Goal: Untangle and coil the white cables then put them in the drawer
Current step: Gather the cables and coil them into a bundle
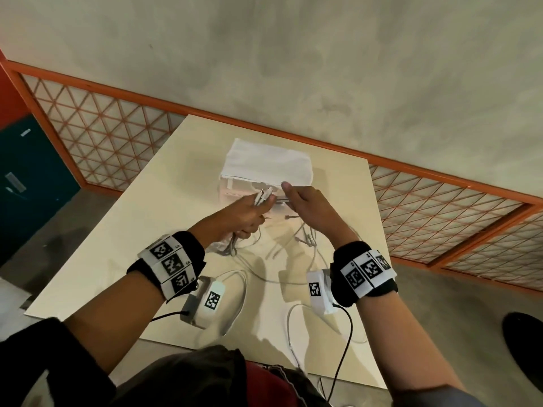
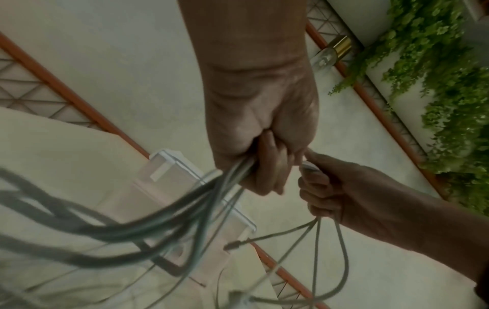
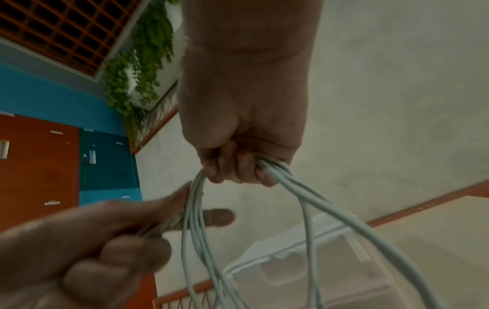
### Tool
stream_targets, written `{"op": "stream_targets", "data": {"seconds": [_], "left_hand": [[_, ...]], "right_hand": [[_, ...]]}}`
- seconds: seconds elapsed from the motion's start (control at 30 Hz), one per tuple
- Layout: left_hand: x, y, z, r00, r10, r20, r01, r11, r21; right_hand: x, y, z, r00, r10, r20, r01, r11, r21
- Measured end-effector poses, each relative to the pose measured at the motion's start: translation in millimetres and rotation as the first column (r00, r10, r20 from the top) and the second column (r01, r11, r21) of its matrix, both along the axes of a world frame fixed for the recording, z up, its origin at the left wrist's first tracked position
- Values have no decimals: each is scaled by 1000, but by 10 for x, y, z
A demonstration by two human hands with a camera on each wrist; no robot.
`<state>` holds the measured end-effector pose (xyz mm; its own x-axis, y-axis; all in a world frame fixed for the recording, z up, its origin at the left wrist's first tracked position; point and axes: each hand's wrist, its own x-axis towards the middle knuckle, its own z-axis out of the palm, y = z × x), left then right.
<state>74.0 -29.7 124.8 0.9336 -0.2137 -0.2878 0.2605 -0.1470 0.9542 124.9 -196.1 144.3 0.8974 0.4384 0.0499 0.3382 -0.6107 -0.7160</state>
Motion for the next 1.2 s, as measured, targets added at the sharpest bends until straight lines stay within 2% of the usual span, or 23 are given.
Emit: {"op": "stream_targets", "data": {"seconds": [0.1,0.2,0.33,0.43,0.6,0.73,0.87,0.93,0.97,1.0,1.03,1.1,1.13,1.2], "left_hand": [[-29,-16,0,999,-32,-20,31,997,-71],[2,23,73,991,106,79,-100,992,-73],[68,146,128,951,211,227,-206,977,-48],[84,227,119,913,220,343,-246,969,32],[136,352,160,828,226,512,-387,892,232],[108,402,89,848,127,515,-369,839,400],[44,434,-111,820,71,568,-399,783,477],[12,492,-234,830,73,553,-397,773,495],[-5,516,-285,832,76,549,-397,773,495],[-35,539,-339,833,77,548,-399,770,498],[-59,548,-377,831,72,552,-400,766,503],[-100,560,-447,838,73,541,-396,763,511],[-108,563,-465,845,77,529,-389,768,509],[-134,555,-506,856,69,512,-364,783,504]], "right_hand": [[15,-51,44,998,51,-34,-49,998,45],[31,-171,-159,979,147,-139,-136,987,91],[38,-350,-510,962,36,-271,-32,999,21],[74,-440,-667,949,-42,-312,31,999,-40],[79,-455,-899,977,-110,-183,78,981,-176],[70,-283,-1088,979,-166,-121,117,934,-336],[-47,1,-1125,987,-162,-14,124,808,-576],[-101,117,-1159,988,-152,21,140,834,-533],[-109,166,-1194,993,-110,-36,80,879,-470],[-141,217,-1225,991,-15,-137,-44,908,-417],[-171,259,-1270,960,109,-257,-208,894,-398],[-313,354,-1314,827,317,-464,-510,770,-383],[-381,405,-1323,772,371,-516,-594,709,-380],[-496,482,-1380,725,399,-561,-655,651,-384]]}}
